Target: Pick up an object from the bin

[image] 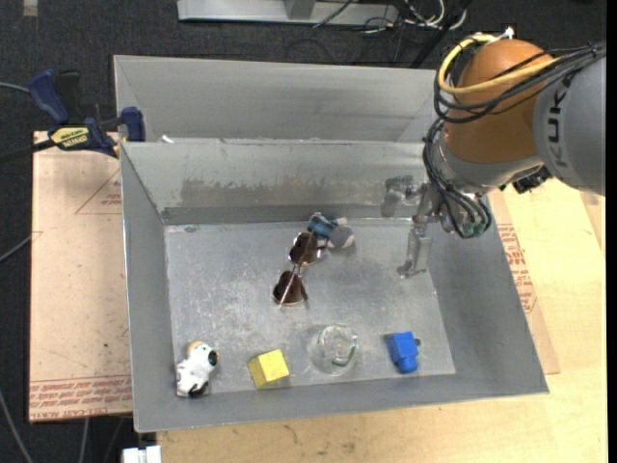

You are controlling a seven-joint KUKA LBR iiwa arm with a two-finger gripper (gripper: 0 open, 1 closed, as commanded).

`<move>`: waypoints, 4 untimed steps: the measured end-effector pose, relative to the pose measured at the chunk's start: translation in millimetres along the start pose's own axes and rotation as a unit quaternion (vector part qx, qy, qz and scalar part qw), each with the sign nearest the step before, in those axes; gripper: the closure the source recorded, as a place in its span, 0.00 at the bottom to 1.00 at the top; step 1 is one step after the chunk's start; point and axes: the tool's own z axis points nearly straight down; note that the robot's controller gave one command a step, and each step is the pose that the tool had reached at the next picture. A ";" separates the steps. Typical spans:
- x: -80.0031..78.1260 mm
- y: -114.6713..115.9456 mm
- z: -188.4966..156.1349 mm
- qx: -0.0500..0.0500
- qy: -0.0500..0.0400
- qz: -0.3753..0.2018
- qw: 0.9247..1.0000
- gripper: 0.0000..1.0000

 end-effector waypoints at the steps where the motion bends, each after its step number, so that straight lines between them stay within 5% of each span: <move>1: 0.0 -0.1 0.0 0.000 0.000 0.000 1.000 0.00; 2: -9.9 34.7 46.1 0.000 -0.001 -0.067 0.998 0.00; 3: -21.4 104.8 24.7 -0.001 -0.001 -0.117 0.993 0.00; 4: -36.3 105.7 38.2 -0.001 -0.002 -0.211 0.977 0.00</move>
Offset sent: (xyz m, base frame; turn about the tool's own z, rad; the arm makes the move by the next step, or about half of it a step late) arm 0.0213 0.0851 -0.1141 -0.3275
